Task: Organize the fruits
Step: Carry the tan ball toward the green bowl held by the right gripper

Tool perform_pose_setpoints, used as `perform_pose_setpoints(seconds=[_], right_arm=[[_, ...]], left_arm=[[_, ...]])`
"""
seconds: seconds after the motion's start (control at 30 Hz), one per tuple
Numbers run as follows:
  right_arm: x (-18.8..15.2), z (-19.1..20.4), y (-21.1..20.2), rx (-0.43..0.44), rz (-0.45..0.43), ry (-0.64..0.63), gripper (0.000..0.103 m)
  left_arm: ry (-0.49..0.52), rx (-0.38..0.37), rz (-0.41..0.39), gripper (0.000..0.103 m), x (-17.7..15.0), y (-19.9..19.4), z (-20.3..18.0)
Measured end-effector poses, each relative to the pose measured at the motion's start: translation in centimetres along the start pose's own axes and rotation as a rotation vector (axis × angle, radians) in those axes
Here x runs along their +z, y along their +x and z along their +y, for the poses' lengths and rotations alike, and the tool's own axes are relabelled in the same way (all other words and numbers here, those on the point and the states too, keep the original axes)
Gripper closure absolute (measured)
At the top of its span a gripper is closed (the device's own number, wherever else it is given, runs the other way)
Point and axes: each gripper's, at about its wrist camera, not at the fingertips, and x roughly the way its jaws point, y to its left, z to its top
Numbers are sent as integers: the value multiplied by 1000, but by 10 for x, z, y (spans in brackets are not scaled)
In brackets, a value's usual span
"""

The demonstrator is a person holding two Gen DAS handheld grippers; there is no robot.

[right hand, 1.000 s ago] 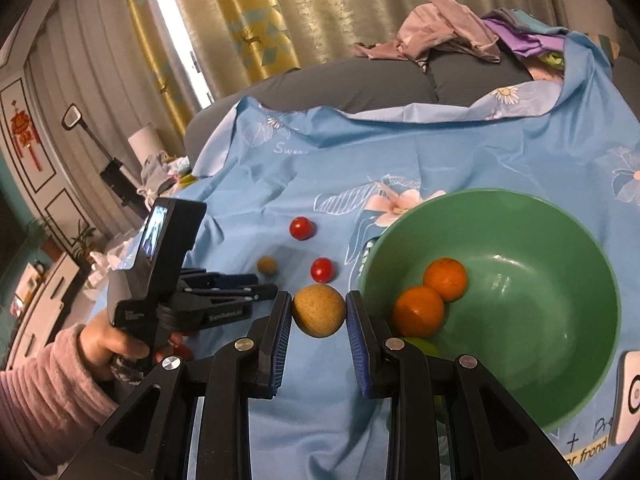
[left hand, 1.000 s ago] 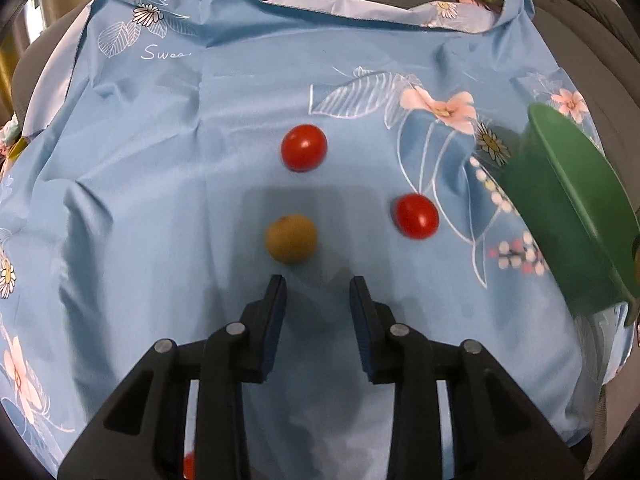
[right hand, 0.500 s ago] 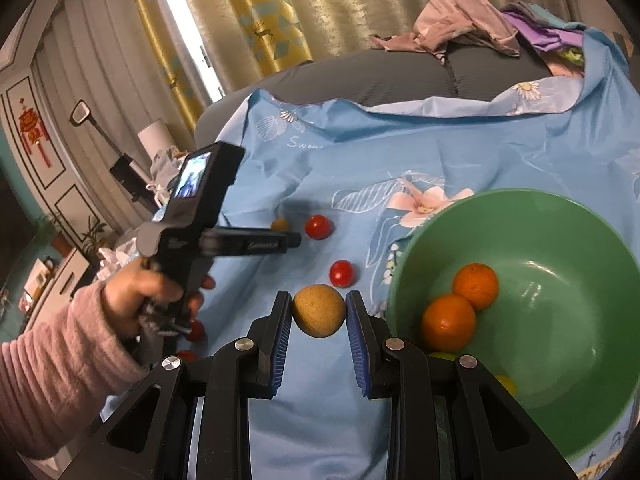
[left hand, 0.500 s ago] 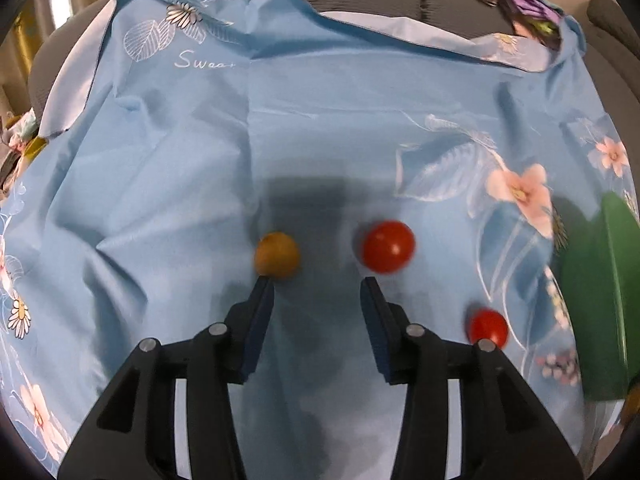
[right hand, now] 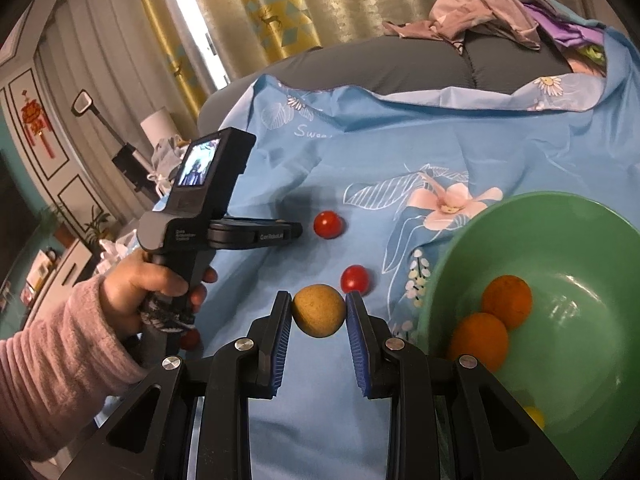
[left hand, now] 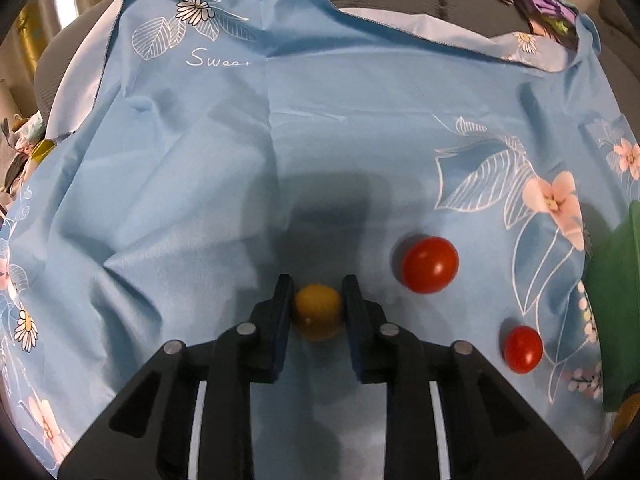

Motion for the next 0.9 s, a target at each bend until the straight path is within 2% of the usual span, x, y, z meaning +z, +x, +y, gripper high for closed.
perform_pose_setpoints(seconds=[0.13, 0.3, 0.6, 0.9], right_arm=[[1, 2, 3, -6, 8, -2, 74], [2, 4, 3, -13, 6, -1, 74], [-2, 8, -19, -42, -20, 11, 74], [-4, 20, -64, -72, -93, 6, 74]], left_arm=[[17, -2, 28, 79, -9, -10, -1], [41, -33, 23, 79, -36, -47, -10], [111, -77, -45, 79, -97, -126, -31], [161, -83, -133, 78, -114, -181, -51]])
